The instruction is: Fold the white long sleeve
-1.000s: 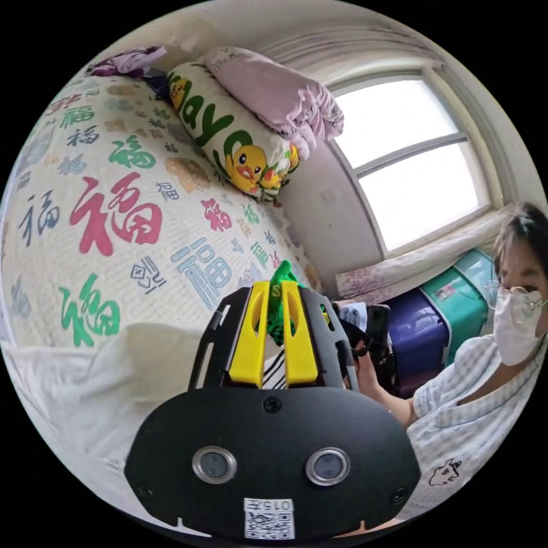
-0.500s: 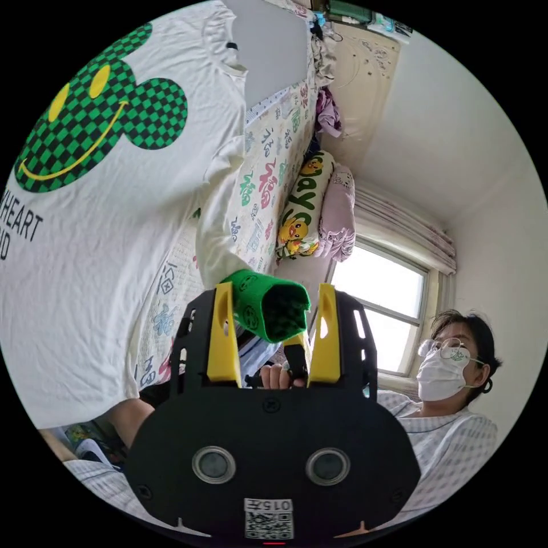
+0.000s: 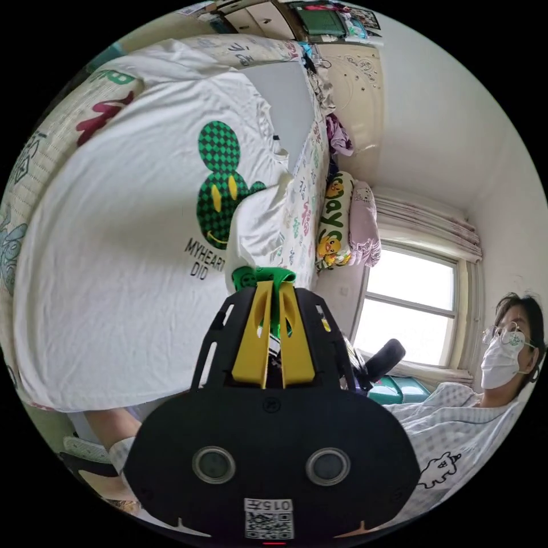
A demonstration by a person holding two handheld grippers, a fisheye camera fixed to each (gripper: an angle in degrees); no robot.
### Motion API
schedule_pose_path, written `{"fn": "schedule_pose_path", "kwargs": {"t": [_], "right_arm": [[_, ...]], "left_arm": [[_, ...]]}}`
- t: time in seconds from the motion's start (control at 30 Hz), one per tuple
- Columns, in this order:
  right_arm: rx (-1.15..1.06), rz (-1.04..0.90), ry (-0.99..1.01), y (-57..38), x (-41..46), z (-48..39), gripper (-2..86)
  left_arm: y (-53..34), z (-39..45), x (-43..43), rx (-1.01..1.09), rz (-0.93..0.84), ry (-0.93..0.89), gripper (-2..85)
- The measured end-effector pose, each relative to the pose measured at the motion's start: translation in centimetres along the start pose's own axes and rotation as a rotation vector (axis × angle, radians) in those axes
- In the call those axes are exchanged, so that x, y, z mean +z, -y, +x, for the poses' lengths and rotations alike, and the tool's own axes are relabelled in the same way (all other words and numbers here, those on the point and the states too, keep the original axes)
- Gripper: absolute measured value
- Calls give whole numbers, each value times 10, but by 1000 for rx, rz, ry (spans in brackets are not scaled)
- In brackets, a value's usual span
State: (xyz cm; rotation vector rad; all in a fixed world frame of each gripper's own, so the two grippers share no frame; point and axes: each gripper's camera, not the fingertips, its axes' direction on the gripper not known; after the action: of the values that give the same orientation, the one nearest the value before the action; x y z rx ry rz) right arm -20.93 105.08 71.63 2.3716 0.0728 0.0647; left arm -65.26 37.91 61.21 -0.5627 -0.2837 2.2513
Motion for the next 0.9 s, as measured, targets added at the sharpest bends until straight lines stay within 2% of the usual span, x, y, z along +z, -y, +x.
{"fn": "schedule_pose_path", "kwargs": {"t": [0.13, 0.3, 0.5, 0.6, 0.67, 0.77, 0.9], "right_arm": [[181, -50, 13, -6, 29, 12, 42], [350, -92, -29, -23, 39, 52, 36], [529, -80, -88, -52, 30, 146, 38], [613, -35, -83, -68, 26, 208, 46], [719, 31, 3, -82, 26, 265, 59], [844, 122, 166, -94, 32, 335, 73], [912, 158, 252, -99, 51, 404, 87]], "left_arm": [[9, -51, -11, -65, -40, -11, -4], [8, -73, -16, -87, -77, -12, -1], [1, -86, -15, -111, -191, 176, 7], [8, -71, -29, -81, -176, 334, 24], [27, -40, -32, -21, -121, 412, 46], [72, 12, -5, 82, -75, 405, 67], [144, 72, 70, 197, -47, 308, 89]]}}
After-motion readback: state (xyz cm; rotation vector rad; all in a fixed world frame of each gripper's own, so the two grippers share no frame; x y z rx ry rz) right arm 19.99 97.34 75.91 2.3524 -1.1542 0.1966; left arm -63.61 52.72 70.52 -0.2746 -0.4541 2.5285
